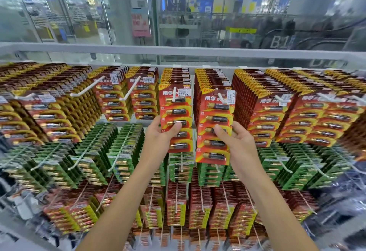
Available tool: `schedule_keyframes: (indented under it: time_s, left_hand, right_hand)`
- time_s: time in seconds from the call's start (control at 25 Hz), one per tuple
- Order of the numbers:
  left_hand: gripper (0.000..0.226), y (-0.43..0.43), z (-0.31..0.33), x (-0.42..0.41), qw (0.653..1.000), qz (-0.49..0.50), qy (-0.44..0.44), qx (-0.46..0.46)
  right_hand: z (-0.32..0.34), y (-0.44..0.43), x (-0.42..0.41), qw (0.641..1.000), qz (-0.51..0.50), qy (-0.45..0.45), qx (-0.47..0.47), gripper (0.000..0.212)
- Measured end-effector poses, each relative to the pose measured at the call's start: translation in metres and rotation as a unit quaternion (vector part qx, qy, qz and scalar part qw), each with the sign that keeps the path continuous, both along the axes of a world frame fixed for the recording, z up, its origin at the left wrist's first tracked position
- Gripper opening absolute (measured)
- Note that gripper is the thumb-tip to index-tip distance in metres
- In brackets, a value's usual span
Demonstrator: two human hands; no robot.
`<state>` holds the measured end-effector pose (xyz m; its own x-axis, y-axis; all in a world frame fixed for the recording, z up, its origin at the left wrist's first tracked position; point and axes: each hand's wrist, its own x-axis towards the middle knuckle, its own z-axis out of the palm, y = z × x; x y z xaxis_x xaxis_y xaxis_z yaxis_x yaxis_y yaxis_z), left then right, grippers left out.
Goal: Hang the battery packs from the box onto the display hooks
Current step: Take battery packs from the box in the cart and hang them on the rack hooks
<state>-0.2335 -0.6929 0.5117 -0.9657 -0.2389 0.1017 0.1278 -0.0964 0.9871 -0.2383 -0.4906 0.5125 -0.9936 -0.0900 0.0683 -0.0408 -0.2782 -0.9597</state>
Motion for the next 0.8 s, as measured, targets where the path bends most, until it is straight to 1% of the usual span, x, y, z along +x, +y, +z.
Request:
schedule_keyframes:
  time_s: [0.08, 0.24, 0.32, 0.44, 0.56, 0.68, 0.72, 0.8]
  left_hand:
    - [0.033, -0.001, -0.002, -0.012, 1.000, 0.007, -0.005, -0.008]
    - [0.032, -0.003, -0.008, -0.024, 1.000, 0.013, -0.017, -0.011]
    - [0.033, -0.006, -0.012, -0.029, 0.999, 0.018, -0.026, -0.019]
    - [0.037, -0.007, -0.016, -0.033, 0.998, 0.028, -0.026, -0.051]
    - [0.042, -0.006, -0.020, -0.031, 0.990, 0.054, -0.017, -0.126]
    - [0.041, -0.003, -0.020, -0.021, 0.965, 0.103, -0.009, -0.241]
    - [0.044, -0.001, -0.021, -0.019, 0.956, 0.114, -0.015, -0.270]
    - [0.046, 0.000, -0.023, -0.014, 0.940, 0.135, -0.040, -0.312]
  right_hand:
    - [0.001, -0.002, -0.011, 1.000, -0.003, 0.000, 0.012, 0.041]
    - [-0.001, -0.005, -0.028, 0.999, -0.021, -0.015, 0.021, 0.036]
    - [-0.005, -0.005, -0.033, 0.999, -0.031, -0.023, 0.034, 0.039]
    - [-0.007, -0.004, -0.035, 0.996, -0.038, -0.020, 0.072, 0.032]
    - [-0.009, -0.001, -0.032, 0.993, -0.045, -0.003, 0.111, 0.023]
    - [-0.013, -0.001, -0.029, 0.983, -0.059, 0.020, 0.173, 0.036]
    - [-0.016, -0.001, -0.028, 0.979, -0.067, 0.028, 0.191, 0.036]
    - [-0.020, 0.000, -0.023, 0.973, -0.082, 0.036, 0.211, 0.024]
